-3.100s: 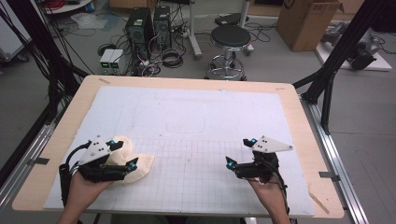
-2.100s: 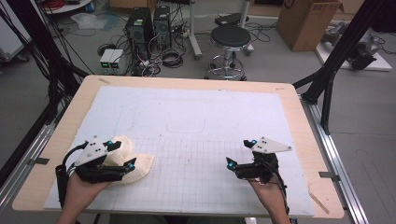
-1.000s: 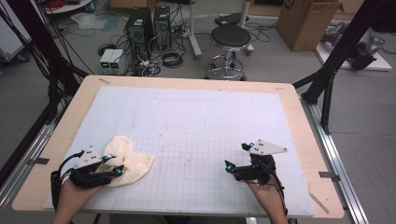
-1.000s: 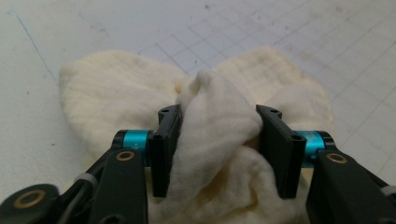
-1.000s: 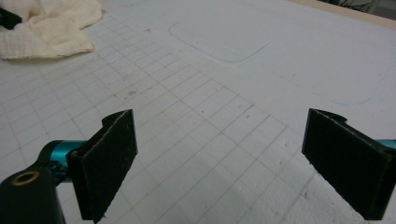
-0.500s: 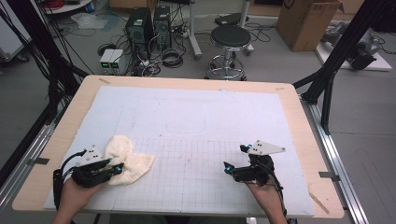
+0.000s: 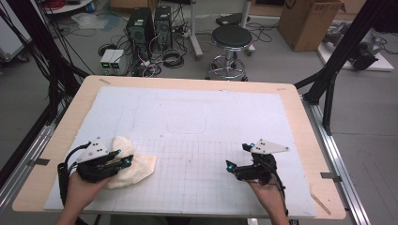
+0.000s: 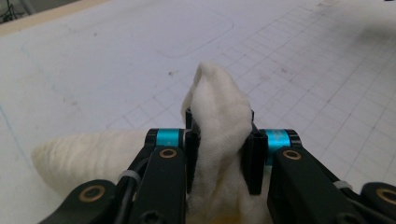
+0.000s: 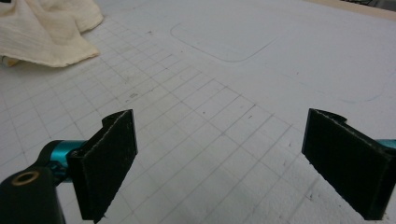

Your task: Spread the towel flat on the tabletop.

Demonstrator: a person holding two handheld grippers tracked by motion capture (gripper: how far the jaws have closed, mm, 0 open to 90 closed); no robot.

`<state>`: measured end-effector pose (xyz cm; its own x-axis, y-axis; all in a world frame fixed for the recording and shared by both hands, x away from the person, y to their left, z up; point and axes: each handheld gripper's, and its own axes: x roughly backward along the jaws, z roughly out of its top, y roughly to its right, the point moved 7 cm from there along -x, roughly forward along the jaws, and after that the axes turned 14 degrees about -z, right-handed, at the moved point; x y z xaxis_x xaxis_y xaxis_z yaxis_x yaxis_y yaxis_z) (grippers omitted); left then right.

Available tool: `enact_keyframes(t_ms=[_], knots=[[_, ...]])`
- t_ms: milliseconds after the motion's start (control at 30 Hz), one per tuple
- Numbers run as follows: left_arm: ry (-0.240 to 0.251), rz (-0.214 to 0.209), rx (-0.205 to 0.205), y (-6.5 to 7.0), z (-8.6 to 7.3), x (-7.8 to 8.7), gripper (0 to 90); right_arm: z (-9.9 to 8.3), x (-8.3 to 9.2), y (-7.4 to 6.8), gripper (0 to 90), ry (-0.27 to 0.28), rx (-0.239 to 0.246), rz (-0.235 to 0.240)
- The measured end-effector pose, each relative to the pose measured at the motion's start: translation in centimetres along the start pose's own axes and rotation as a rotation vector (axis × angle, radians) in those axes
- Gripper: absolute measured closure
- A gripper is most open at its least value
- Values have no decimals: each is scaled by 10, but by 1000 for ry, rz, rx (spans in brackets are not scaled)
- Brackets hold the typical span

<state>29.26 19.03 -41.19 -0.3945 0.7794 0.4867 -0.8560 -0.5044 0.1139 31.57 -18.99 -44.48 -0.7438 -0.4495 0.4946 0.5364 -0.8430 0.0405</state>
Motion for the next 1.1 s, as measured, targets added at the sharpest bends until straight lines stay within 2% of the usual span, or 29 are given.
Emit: enact_keyframes(t_ms=[300,433,633,700,833,933,1033,1100], knots=[[36,-89,-91,28,59,-18,759,2,3,4,97,16,-8,-7],[33,-115,-129,36,79,-37,759,3,5,7,97,28,-15,-8],[34,-179,-155,45,102,-74,758,3,8,13,97,38,-30,-21],[34,-199,-160,46,107,-89,758,2,9,15,97,42,-36,-21],[31,-261,-142,50,107,-120,753,1,11,19,97,44,-42,-29],[31,-301,-135,54,103,-142,748,0,12,21,97,45,-48,-33],[7,-326,-137,57,96,-163,746,-1,11,22,97,40,-43,-34],[9,-348,-117,60,92,-175,744,-1,10,21,97,33,-40,-32]])
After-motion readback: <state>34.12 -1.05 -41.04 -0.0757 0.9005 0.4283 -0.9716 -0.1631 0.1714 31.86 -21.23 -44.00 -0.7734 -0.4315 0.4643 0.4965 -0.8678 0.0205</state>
